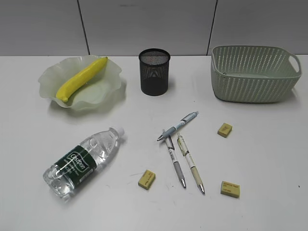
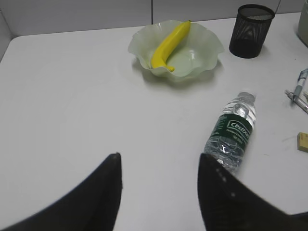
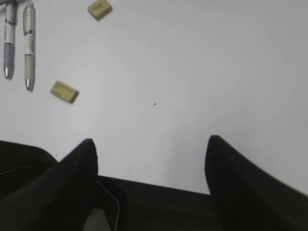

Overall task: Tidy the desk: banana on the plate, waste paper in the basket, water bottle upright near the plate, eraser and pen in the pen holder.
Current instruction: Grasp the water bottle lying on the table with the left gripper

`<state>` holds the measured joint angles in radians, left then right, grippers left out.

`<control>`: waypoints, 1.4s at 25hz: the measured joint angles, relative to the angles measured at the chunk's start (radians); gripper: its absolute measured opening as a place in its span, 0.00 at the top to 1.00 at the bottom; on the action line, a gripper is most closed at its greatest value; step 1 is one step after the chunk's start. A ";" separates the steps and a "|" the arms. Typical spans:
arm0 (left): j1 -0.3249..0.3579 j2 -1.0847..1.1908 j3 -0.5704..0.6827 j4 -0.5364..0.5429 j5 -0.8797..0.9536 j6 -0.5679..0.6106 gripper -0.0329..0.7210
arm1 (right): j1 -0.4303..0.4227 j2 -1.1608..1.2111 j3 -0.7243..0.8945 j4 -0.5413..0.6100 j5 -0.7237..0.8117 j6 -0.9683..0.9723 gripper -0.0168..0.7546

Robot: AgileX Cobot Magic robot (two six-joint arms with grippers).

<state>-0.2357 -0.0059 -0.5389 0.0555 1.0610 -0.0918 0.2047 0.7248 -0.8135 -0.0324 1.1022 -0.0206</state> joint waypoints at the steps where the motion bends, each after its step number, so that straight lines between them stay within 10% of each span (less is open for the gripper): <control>1: 0.000 0.000 0.000 0.000 0.000 0.000 0.45 | 0.000 -0.056 0.035 0.007 -0.001 0.000 0.27; 15: 0.000 0.000 0.000 0.005 -0.001 0.000 0.45 | 0.000 -0.715 0.300 0.032 -0.048 0.000 0.27; 29: 0.000 0.230 -0.115 -0.010 -0.135 0.053 0.45 | 0.000 -0.732 0.304 0.032 -0.058 0.000 0.27; 35: 0.000 0.535 -0.186 -0.189 -0.156 0.218 0.45 | 0.000 -0.732 0.304 0.032 -0.058 0.000 0.27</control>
<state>-0.2357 0.5293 -0.7254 -0.1332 0.9045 0.1266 0.2047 -0.0068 -0.5093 0.0000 1.0443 -0.0206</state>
